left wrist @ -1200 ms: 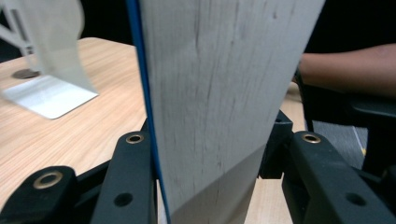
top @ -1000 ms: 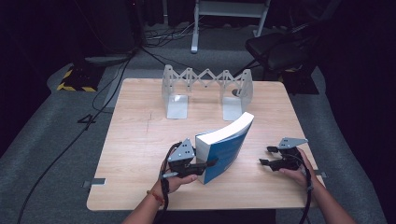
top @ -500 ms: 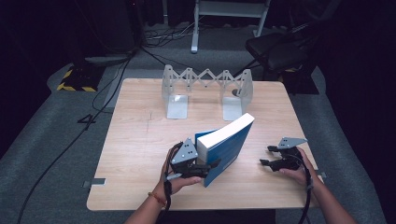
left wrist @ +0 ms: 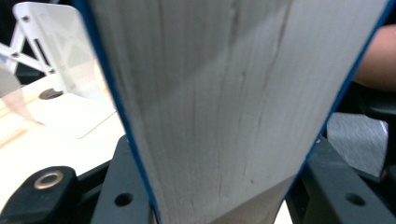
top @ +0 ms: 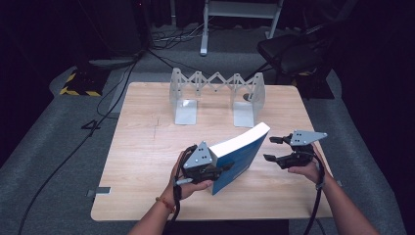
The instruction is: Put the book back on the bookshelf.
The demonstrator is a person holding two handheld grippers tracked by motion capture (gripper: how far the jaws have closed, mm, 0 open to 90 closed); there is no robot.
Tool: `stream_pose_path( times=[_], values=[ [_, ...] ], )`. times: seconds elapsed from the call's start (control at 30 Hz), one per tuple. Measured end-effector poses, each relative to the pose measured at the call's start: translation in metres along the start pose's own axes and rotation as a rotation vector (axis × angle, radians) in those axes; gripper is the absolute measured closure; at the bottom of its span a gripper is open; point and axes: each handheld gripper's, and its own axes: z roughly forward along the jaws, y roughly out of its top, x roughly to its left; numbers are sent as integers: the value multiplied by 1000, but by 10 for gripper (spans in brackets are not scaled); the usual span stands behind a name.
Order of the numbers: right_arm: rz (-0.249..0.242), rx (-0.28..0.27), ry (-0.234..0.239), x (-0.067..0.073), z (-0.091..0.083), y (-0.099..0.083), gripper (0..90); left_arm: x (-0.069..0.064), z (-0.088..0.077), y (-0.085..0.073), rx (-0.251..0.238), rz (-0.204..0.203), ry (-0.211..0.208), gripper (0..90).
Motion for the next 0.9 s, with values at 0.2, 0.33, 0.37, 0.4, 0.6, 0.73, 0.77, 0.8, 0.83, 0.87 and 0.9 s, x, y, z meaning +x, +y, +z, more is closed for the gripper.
stream_pose_path(
  times=[0.2, 0.33, 0.37, 0.4, 0.6, 0.73, 0.77, 0.8, 0.83, 0.87, 0.9],
  values=[
    [-43, -63, 88, 5, 8, 21, 272, 5, -8, 1, 28, 7, -32, 597],
    [-82, -59, 141, 12, 17, 30, 258, 8, -12, 2, 43, 13, -48, 597],
    [-82, -65, 153, 13, 19, 32, 258, 8, -13, 2, 44, 13, -51, 597],
    [-81, -69, 164, 14, 21, 33, 249, 9, -14, 1, 45, 12, -50, 596],
    [-96, -79, 241, 21, 33, 39, 296, 7, -16, 0, 44, 24, -40, 586],
    [-127, -75, 247, 29, 37, 42, 305, 4, -21, -6, 26, 15, 25, 509],
    [-123, -77, 244, 29, 37, 42, 313, 4, -21, -6, 26, 15, 25, 493],
    [-115, -82, 246, 28, 37, 41, 326, 2, -23, -12, 48, 29, 66, 467],
    [-108, -87, 253, 27, 36, 41, 335, -1, -23, -18, 68, 34, 84, 452],
    [-103, -94, 260, 25, 36, 40, 344, -4, -23, -23, 86, 34, 97, 444],
    [-102, -96, 264, 25, 35, 39, 348, -6, -23, -28, 102, 40, 108, 441]
  ],
)
